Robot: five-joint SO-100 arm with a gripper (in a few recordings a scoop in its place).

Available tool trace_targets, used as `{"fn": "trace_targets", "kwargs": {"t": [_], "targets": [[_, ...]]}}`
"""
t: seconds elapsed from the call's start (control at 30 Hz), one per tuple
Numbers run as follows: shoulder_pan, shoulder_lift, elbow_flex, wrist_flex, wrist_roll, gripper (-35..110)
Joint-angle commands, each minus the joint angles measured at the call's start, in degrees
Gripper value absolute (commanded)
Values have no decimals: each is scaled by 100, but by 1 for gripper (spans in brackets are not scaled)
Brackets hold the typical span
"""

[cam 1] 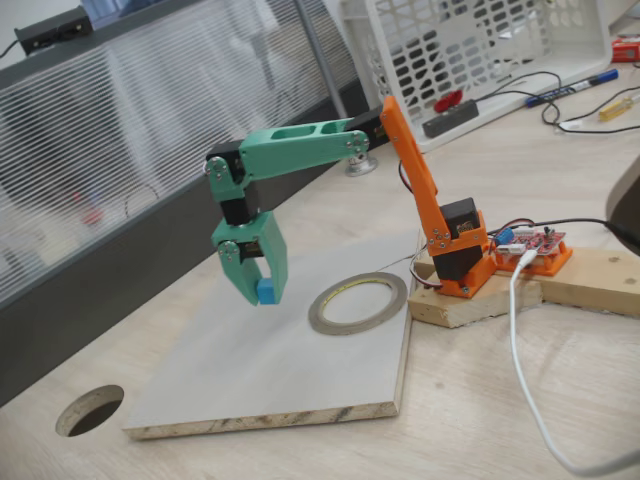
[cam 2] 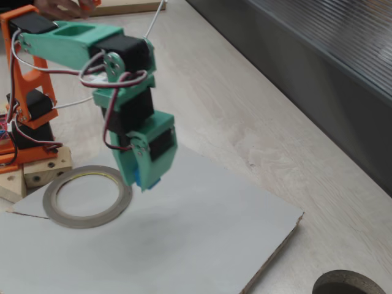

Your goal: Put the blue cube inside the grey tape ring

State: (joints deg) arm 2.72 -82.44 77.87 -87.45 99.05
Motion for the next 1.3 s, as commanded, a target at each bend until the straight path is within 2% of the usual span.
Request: {"fn": "trace_targets", "kwargs": {"t": [0.0,0.37,0.9,1.27], "targets": [[220,-554,378,44,44,4],[1494,-1477,1731,44,53,4],[1503,-3604,4447,70,70,4],[1521,-4008,5229,1063,44,4]]}}
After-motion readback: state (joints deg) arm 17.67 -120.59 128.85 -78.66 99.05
